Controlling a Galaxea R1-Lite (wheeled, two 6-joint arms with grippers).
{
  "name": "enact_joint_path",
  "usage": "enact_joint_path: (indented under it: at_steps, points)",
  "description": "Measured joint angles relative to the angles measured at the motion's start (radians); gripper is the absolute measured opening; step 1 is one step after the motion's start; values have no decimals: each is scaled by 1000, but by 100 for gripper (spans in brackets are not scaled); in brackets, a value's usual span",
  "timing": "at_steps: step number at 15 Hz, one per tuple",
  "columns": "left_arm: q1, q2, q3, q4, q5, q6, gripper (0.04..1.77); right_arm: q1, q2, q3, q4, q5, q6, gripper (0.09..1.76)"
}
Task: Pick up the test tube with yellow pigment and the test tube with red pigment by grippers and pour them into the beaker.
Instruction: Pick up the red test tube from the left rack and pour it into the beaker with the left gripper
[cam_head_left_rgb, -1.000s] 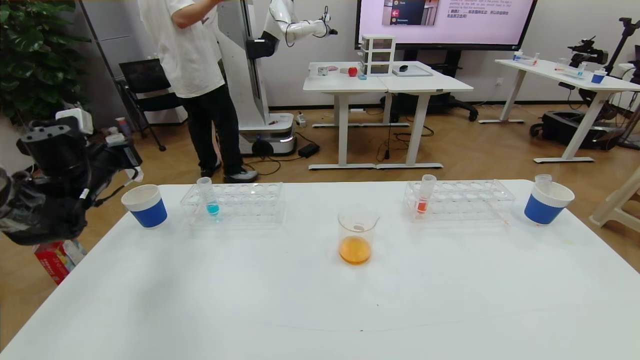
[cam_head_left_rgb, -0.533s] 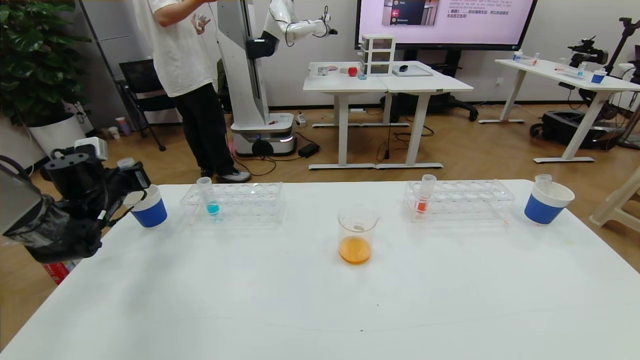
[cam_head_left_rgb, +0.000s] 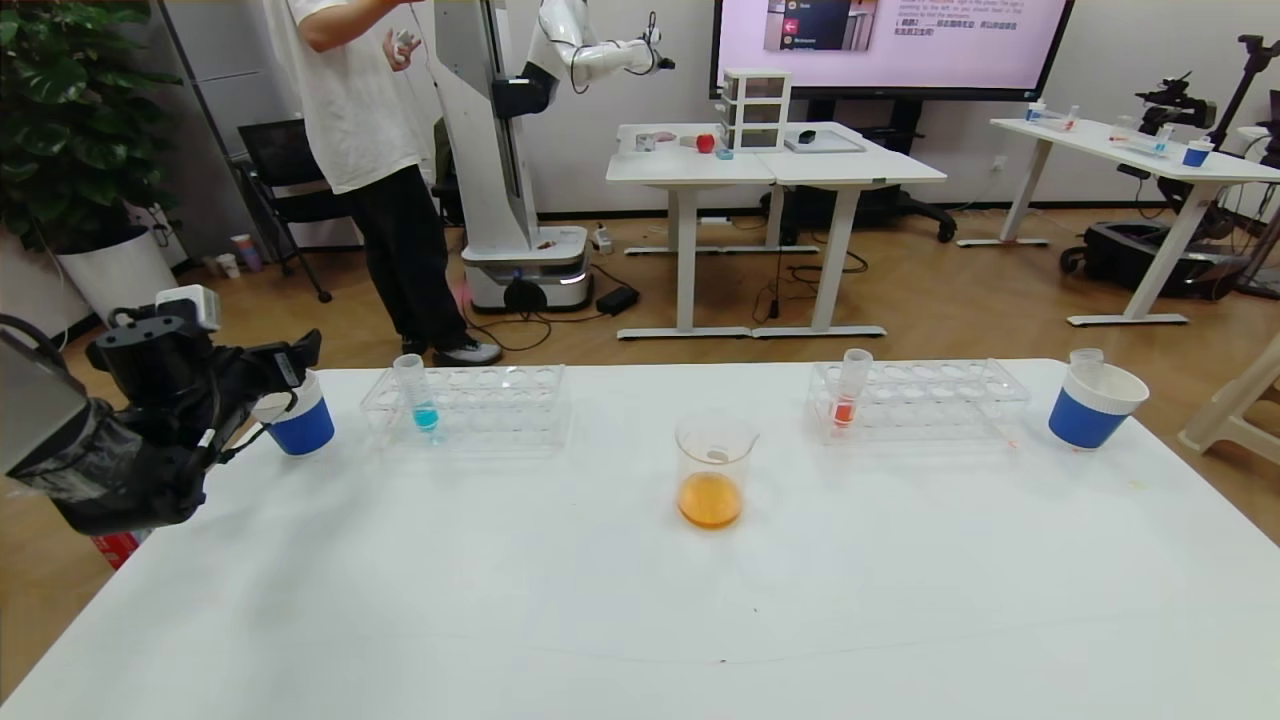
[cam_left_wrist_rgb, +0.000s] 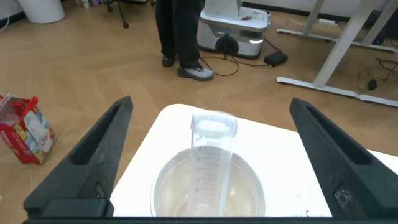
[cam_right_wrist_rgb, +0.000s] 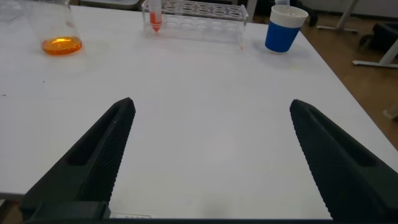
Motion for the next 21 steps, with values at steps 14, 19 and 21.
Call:
enact_joint_path:
  at_steps: [14,19,21]
  points:
    - [-276,-248,-116,275,5,-1,175,0,0,0,0,0,0,174]
    - [-370,-330,-122,317,37,27,175,0,0,0,0,0,0,174]
    - [-381,-391,-118,338,39,69,175,0,0,0,0,0,0,174]
